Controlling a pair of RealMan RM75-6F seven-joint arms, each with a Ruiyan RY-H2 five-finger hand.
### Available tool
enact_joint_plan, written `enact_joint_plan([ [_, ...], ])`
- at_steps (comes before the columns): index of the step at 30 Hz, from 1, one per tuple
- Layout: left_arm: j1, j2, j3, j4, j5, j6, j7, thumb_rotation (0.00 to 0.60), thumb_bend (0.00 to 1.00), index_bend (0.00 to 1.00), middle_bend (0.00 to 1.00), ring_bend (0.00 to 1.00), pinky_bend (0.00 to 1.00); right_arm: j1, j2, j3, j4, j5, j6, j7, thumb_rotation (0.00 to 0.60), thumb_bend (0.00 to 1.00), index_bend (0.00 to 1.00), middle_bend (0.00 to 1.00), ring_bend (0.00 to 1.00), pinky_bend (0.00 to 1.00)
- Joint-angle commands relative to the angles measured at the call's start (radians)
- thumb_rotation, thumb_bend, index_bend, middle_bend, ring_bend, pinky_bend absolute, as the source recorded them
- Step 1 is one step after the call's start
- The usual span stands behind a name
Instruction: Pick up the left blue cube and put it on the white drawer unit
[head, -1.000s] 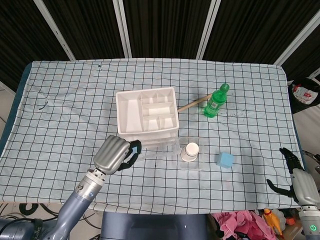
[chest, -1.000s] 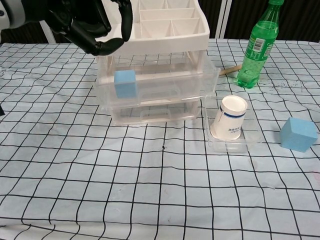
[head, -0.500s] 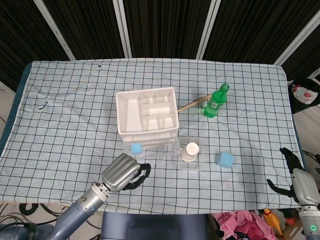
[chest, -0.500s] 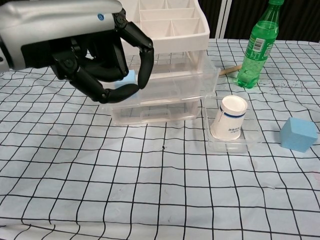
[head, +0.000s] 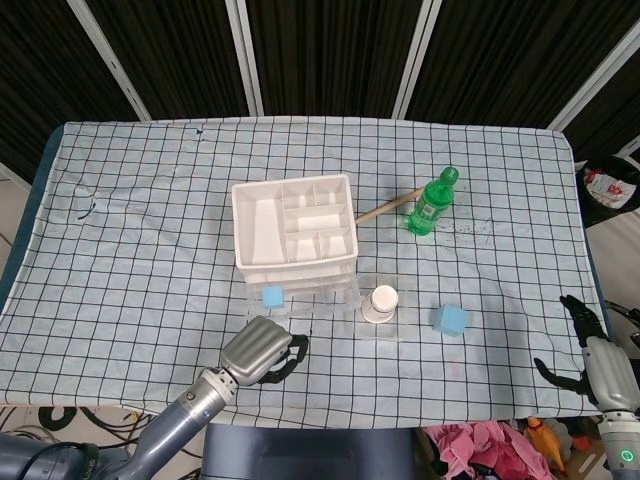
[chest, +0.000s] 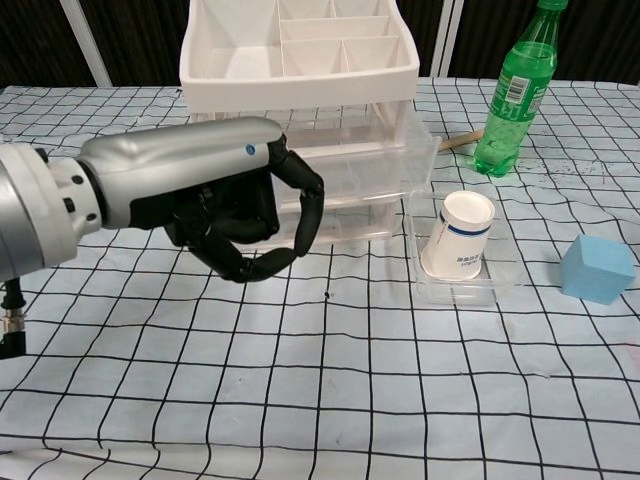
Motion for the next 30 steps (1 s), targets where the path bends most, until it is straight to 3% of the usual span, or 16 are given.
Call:
enact_joint_plan([
  [1, 0.0, -0.008, 0.008, 0.01, -0.006, -0.004, 0.002, 0.6, 0.48, 0.67, 1.0, 0.98, 0.94, 0.0, 0.0, 0.0, 0.0, 0.001, -0.001, 0.001, 0.6, 0.22, 0.06, 0.0, 0.0, 0.19],
  [15, 0.004, -0.011, -0.005, 0.079, -0.047, 0.003, -0.007, 0.6, 0.48, 0.67, 1.0, 0.97, 0.93, 0.0, -0.001, -0.002, -0.003, -0.002, 0.001, -0.004, 0.6, 0.22, 0.06, 0.0, 0.0, 0.19],
  [30, -0.018, -0.093, -0.046, 0.166, -0.092, -0.006, -0.029, 0.6, 0.48, 0.66, 1.0, 0.97, 0.93, 0.0, 0.0, -0.002, -0.003, -0.001, -0.002, 0.0, 0.6, 0.22, 0.06, 0.0, 0.0, 0.19],
])
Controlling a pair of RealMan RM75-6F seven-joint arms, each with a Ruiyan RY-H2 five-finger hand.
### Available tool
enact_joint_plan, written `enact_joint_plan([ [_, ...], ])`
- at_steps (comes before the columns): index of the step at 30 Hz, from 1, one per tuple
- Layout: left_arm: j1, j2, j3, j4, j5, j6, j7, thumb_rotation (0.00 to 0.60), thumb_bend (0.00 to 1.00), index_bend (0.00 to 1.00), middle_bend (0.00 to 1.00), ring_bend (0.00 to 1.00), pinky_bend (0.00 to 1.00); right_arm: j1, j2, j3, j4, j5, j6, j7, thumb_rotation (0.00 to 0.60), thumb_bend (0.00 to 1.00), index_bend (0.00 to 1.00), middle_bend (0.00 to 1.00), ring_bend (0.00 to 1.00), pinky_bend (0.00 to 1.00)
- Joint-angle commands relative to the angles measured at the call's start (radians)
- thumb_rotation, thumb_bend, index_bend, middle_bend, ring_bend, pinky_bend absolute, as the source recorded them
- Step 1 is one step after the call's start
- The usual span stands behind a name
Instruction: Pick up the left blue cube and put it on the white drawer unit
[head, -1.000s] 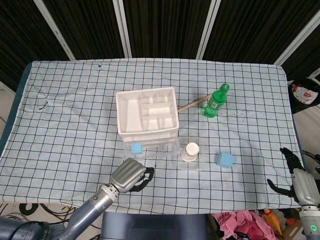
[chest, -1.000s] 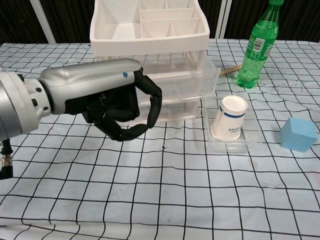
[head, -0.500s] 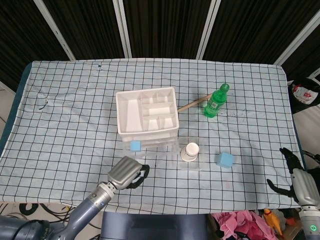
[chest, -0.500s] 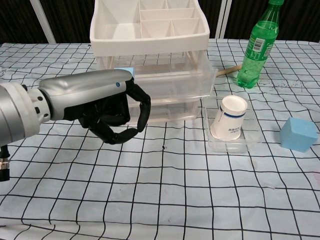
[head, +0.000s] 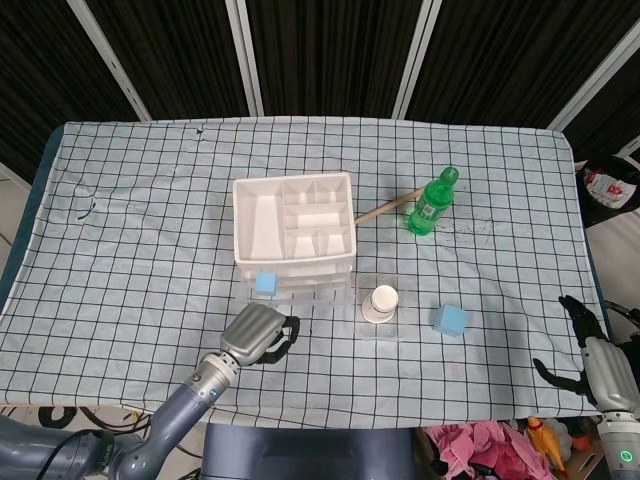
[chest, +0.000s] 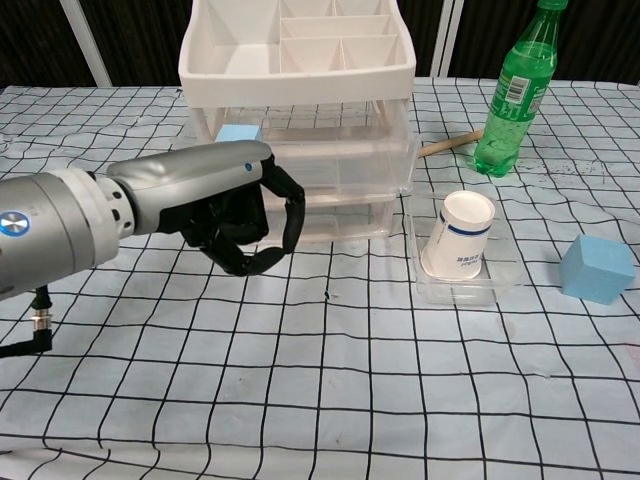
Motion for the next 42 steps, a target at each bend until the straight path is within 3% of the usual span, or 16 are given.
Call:
enact_joint_plan([
  [1, -0.005, -0.017, -0.006, 0.011, 0.001, 0.003, 0.001, 0.6, 0.48, 0.66, 1.0, 0.97, 0.93, 0.0, 0.0, 0.0, 0.0, 0.0, -0.001, 0.002, 0.6, 0.22, 0.06, 0.0, 0.0, 0.19],
  [22, -0.026, -0.148, -0.058, 0.113, -0.038, 0.036, 0.002, 0.6, 0.48, 0.65, 1.0, 0.97, 0.94, 0.001, 0.002, 0.0, -0.001, 0.0, -0.004, 0.008, 0.6, 0.22, 0.07, 0.0, 0.0, 0.19],
  [42, -0.052, -0.159, -0.124, 0.213, -0.113, 0.03, 0.011, 0.6, 0.48, 0.65, 1.0, 0.97, 0.93, 0.001, 0.003, -0.002, -0.001, -0.002, -0.003, 0.008, 0.6, 0.22, 0.07, 0.0, 0.0, 0.19],
])
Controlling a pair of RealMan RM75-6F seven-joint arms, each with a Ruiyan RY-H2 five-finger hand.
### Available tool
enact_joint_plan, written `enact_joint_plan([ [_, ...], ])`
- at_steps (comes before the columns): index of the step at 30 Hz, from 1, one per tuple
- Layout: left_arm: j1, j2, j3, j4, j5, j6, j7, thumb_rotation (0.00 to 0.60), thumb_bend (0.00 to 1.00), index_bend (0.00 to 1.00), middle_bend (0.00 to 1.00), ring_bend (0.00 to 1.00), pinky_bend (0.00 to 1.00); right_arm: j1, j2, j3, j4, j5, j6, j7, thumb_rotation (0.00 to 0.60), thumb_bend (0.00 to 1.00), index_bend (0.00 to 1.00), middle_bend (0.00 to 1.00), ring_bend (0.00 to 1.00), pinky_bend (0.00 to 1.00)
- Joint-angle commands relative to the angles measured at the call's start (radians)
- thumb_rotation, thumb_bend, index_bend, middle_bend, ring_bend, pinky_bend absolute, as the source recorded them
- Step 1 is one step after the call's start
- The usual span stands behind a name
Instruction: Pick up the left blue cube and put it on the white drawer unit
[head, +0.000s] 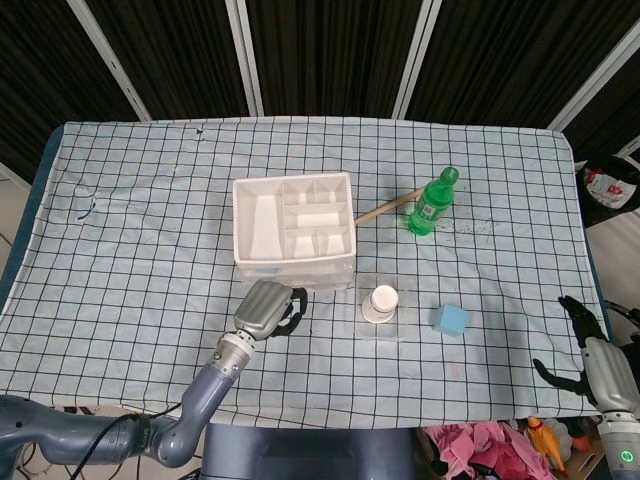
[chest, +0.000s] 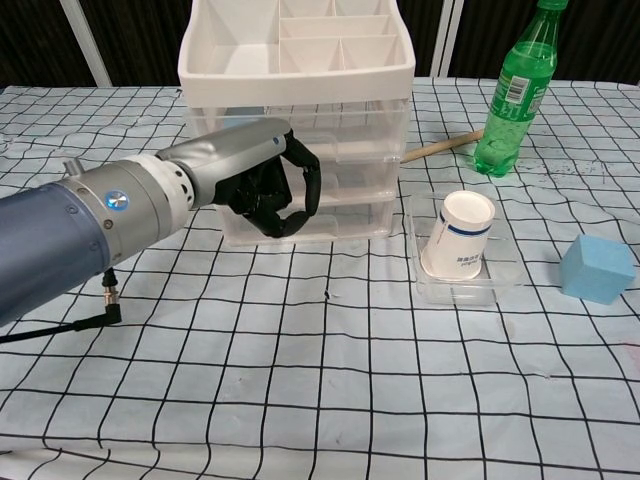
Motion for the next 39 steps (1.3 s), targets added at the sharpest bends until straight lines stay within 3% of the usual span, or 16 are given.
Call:
enact_joint_plan([
  [1, -0.008, 0.002, -0.008, 0.015, -0.012, -0.004, 0.008, 0.6, 0.48, 0.65, 1.0, 0.97, 0.93, 0.0, 0.0, 0.0, 0.0, 0.001, 0.0, 0.0, 0.6, 0.22, 0.07, 0.0, 0.0, 0.19],
  [14, -0.033, -0.007, -0.04, 0.071, -0.066, -0.011, 0.017, 0.6, 0.48, 0.65, 1.0, 0.97, 0.93, 0.0, 0.0, 0.001, -0.001, 0.002, 0.0, -0.001, 0.6, 0.22, 0.06, 0.0, 0.0, 0.19],
  [29, -0.028, 0.029, -0.041, 0.078, -0.074, -0.002, 0.005, 0.6, 0.48, 0.64, 1.0, 0.97, 0.93, -0.001, 0.0, 0.0, -0.003, 0.002, 0.0, -0.002, 0.6, 0.22, 0.07, 0.0, 0.0, 0.19],
  [34, -0.018, 0.049, -0.025, 0.055, -0.071, -0.001, 0.006, 0.6, 0.47, 0.63, 1.0, 0.96, 0.93, -0.001, 0.001, 0.0, -0.003, 0.002, 0.0, -0.002, 0.6, 0.22, 0.07, 0.0, 0.0, 0.19],
  [39, 0.026, 0.111, 0.032, -0.029, -0.033, 0.034, 0.012, 0.6, 0.42, 0.6, 0.97, 0.92, 0.91, -0.001, 0.002, 0.0, -0.002, 0.004, 0.0, -0.001, 0.6, 0.22, 0.08, 0.0, 0.0, 0.19],
])
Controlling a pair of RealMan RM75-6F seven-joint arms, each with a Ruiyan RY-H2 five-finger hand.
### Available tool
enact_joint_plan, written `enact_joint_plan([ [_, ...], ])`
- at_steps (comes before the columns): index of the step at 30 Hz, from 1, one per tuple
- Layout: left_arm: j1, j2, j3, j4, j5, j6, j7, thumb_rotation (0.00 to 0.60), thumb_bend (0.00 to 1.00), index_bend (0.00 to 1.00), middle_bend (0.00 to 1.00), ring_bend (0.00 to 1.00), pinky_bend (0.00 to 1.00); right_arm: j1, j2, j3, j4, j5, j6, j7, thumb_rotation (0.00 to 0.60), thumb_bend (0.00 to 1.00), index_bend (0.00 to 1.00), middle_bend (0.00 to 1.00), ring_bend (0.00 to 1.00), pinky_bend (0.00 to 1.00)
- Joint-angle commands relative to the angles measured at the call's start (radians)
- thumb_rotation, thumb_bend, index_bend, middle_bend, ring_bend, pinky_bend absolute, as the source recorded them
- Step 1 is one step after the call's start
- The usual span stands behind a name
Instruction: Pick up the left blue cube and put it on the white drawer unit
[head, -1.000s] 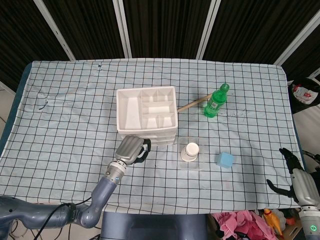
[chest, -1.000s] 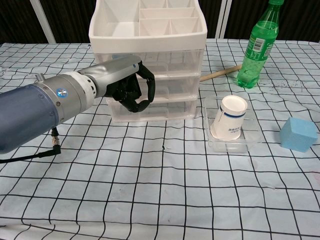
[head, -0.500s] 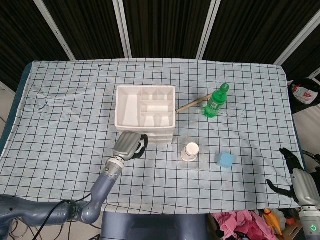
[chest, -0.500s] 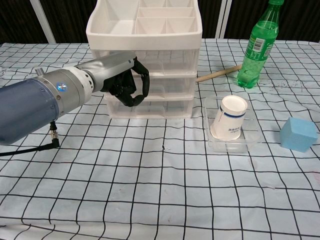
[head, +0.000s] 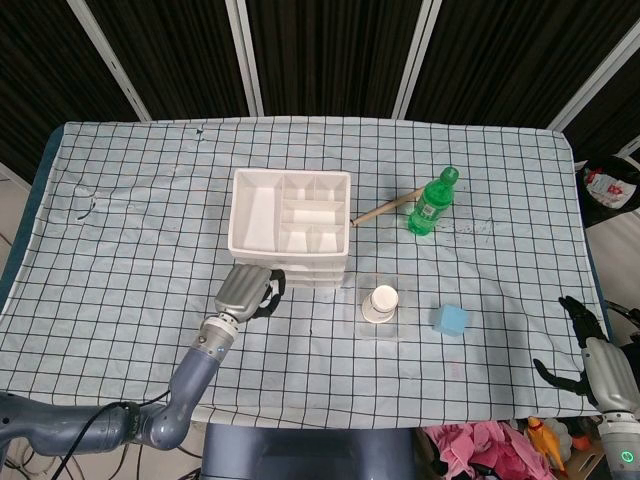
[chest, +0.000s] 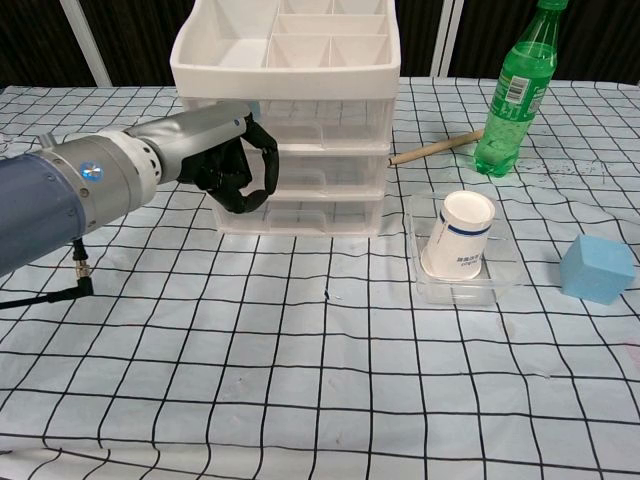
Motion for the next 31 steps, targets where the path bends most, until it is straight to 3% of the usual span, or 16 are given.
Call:
enact_joint_plan([
  [1, 0.041, 0.053, 0.05, -0.069, 0.042, 0.045, 0.012, 0.6, 0.41, 0.6, 0.96, 0.91, 0.9, 0.0, 0.0, 0.0, 0.0, 0.0, 0.0, 0.0, 0.6, 0.22, 0.08, 0.0, 0.0, 0.19],
  [5, 0.109, 0.126, 0.117, -0.163, 0.122, 0.14, 0.027, 0.6, 0.36, 0.55, 0.85, 0.81, 0.82, 0.0, 0.0, 0.0, 0.001, -0.002, 0.002, -0.001, 0.6, 0.22, 0.08, 0.01, 0.0, 0.19],
  [10, 0.174, 0.219, 0.178, -0.232, 0.206, 0.206, 0.019, 0.6, 0.33, 0.45, 0.65, 0.63, 0.6, -0.001, 0.0, 0.001, 0.001, -0.003, 0.005, -0.003, 0.6, 0.22, 0.08, 0.0, 0.0, 0.19],
  [15, 0.254, 0.346, 0.266, -0.282, 0.296, 0.253, -0.02, 0.6, 0.21, 0.22, 0.24, 0.2, 0.19, -0.002, -0.002, 0.001, 0.004, -0.005, 0.01, -0.009, 0.6, 0.22, 0.08, 0.0, 0.0, 0.19],
  [18, 0.302, 0.407, 0.311, -0.287, 0.351, 0.288, -0.04, 0.6, 0.13, 0.11, 0.07, 0.04, 0.03, -0.002, -0.005, 0.002, 0.009, -0.011, 0.017, -0.019, 0.6, 0.22, 0.08, 0.0, 0.0, 0.19],
  [21, 0.354, 0.448, 0.349, -0.256, 0.424, 0.347, -0.051, 0.6, 0.07, 0.01, 0.0, 0.0, 0.0, -0.003, -0.009, 0.002, 0.02, -0.023, 0.032, -0.041, 0.6, 0.22, 0.07, 0.0, 0.0, 0.19],
  [31, 0.522, 0.452, 0.398, -0.058, 0.594, 0.509, -0.203, 0.6, 0.04, 0.0, 0.0, 0.0, 0.0, -0.012, -0.046, 0.005, 0.07, -0.08, 0.11, -0.117, 0.6, 0.19, 0.01, 0.0, 0.0, 0.19],
])
